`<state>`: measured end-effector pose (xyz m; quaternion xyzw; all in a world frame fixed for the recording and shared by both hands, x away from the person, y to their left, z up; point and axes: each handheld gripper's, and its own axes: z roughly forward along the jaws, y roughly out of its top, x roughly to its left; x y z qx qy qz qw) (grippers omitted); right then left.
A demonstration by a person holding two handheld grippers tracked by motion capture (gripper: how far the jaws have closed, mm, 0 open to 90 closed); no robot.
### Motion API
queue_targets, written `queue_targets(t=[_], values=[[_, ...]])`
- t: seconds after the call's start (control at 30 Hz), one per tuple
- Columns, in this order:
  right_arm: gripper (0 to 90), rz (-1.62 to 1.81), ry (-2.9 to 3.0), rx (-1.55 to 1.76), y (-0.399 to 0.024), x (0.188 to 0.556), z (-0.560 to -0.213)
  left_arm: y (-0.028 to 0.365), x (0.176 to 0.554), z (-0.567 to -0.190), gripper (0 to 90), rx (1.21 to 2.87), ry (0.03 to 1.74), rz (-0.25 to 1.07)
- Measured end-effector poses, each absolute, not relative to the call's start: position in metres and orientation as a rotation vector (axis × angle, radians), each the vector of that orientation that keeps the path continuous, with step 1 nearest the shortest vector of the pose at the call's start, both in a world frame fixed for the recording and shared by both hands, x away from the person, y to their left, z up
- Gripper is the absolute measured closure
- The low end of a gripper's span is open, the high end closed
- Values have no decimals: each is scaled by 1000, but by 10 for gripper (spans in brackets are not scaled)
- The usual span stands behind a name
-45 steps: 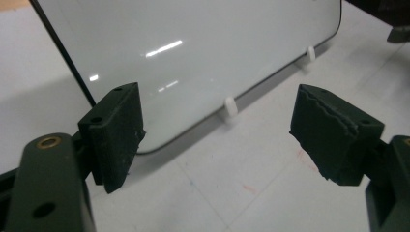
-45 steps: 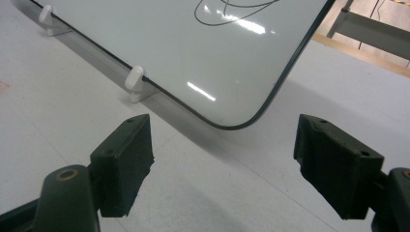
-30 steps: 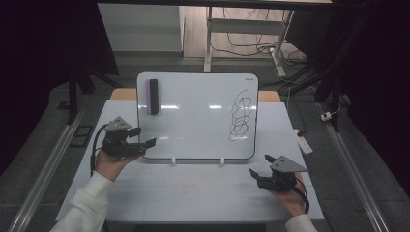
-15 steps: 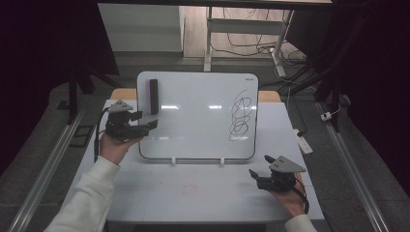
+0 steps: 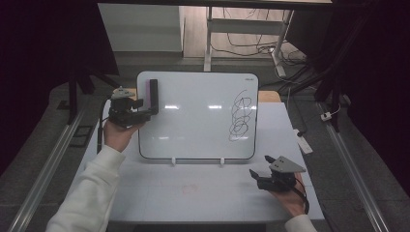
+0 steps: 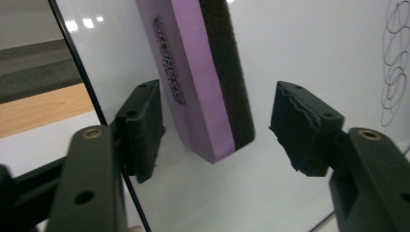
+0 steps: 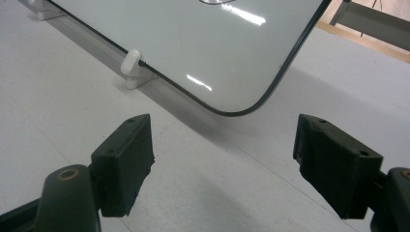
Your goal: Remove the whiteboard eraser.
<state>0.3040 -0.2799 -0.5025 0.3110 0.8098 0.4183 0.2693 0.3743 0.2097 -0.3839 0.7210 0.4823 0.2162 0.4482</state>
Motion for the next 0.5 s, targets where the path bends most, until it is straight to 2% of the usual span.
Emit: queue_targets(t=[0.3,0.5], values=[[217,1122,2182,842,-280,304,-503,207,378,-386,467,1781,1213,554],[217,1121,2180,844,-280,304,-503,204,380,-386,550,1779,1213,560]])
